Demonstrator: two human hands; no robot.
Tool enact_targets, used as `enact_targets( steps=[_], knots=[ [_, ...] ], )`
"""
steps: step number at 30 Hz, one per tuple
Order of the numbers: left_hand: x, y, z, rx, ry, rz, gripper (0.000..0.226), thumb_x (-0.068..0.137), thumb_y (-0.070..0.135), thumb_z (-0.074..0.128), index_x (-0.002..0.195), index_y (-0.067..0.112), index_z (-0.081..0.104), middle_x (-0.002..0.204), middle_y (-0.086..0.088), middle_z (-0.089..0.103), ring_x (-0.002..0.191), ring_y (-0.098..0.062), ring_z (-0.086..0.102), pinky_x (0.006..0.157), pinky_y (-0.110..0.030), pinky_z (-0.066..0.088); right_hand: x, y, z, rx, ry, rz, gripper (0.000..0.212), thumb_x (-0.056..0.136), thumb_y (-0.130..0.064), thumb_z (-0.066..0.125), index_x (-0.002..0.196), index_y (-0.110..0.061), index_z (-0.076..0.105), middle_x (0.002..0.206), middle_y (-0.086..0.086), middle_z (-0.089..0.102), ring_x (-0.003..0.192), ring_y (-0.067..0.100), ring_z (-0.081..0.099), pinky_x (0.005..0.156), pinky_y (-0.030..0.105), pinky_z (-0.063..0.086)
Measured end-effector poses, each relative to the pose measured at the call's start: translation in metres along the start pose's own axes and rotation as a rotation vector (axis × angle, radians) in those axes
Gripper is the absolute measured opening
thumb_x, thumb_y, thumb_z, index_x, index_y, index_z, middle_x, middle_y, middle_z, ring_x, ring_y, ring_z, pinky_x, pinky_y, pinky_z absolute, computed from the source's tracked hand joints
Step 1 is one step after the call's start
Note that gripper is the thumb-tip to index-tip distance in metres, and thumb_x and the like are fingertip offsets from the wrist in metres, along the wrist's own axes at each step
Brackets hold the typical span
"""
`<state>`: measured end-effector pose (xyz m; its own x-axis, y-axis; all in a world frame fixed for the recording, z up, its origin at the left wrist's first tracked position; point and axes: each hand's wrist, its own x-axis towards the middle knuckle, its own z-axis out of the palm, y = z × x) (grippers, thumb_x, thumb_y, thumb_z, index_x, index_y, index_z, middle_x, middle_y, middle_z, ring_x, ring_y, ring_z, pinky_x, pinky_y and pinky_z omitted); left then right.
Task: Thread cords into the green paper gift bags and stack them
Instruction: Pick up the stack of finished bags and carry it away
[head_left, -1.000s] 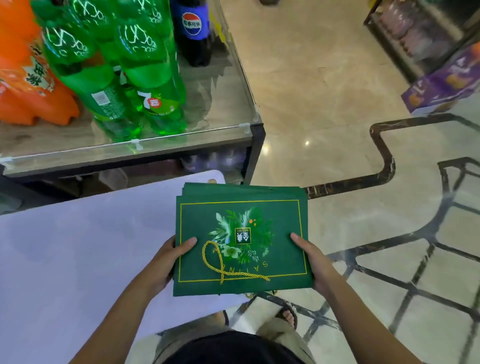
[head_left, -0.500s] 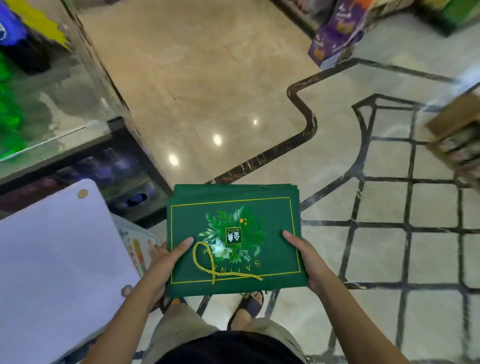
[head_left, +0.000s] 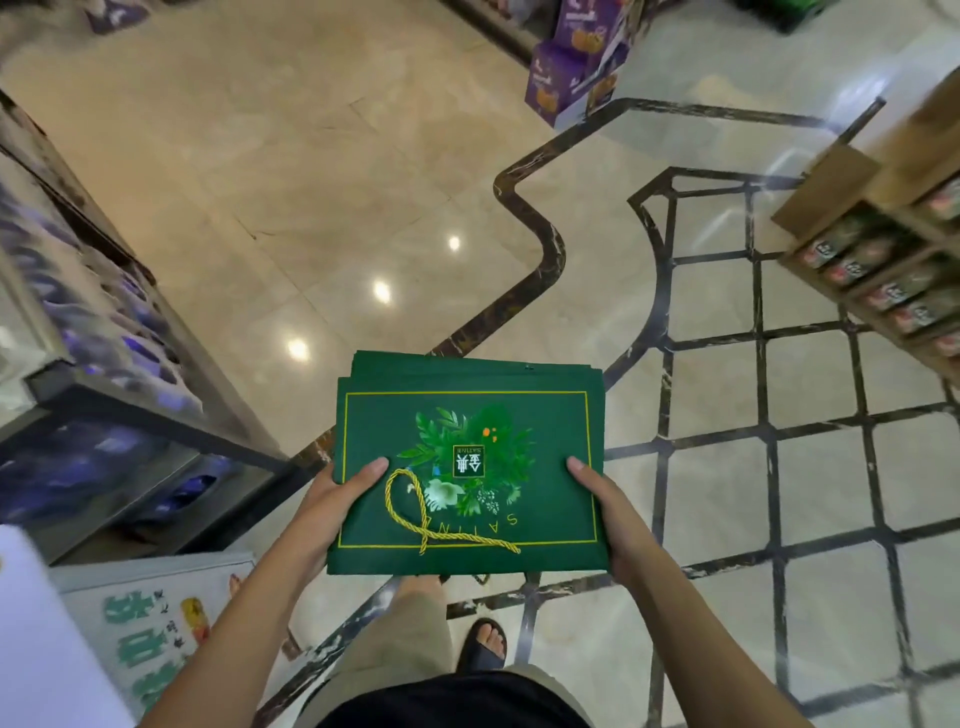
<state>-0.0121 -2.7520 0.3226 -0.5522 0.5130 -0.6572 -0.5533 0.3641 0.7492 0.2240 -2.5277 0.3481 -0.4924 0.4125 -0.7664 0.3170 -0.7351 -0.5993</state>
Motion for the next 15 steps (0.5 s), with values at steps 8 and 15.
enact_targets(
  steps=[8,15],
  knots=[
    [0.119,0.113,-0.008,0.0,-0.016,0.001,0.071,0.064,0.053,0.091,0.12,0.018,0.066,0.104,-0.006,0.079,0.093,-0.027,0.076,0.068,-0.031,0.061,0.094,-0.109,0.058,0.04,0.013,-0.011,0.052,0.09,-0.041,0.063,0.134,-0.013,0.063,0.121,0.014,0.075,0.106,0.033,0.074,0.073,0.04,0.064],
    [0.219,0.222,-0.011,0.026,-0.057,0.016,0.093,0.048,0.064,0.093,0.123,0.015,0.066,0.103,-0.009,0.079,0.085,-0.026,0.077,0.064,-0.032,0.061,0.176,-0.215,0.109,0.025,0.02,-0.029,0.047,0.091,-0.04,0.062,0.129,-0.012,0.066,0.117,0.015,0.076,0.104,0.033,0.075,0.078,0.041,0.063]
  ],
)
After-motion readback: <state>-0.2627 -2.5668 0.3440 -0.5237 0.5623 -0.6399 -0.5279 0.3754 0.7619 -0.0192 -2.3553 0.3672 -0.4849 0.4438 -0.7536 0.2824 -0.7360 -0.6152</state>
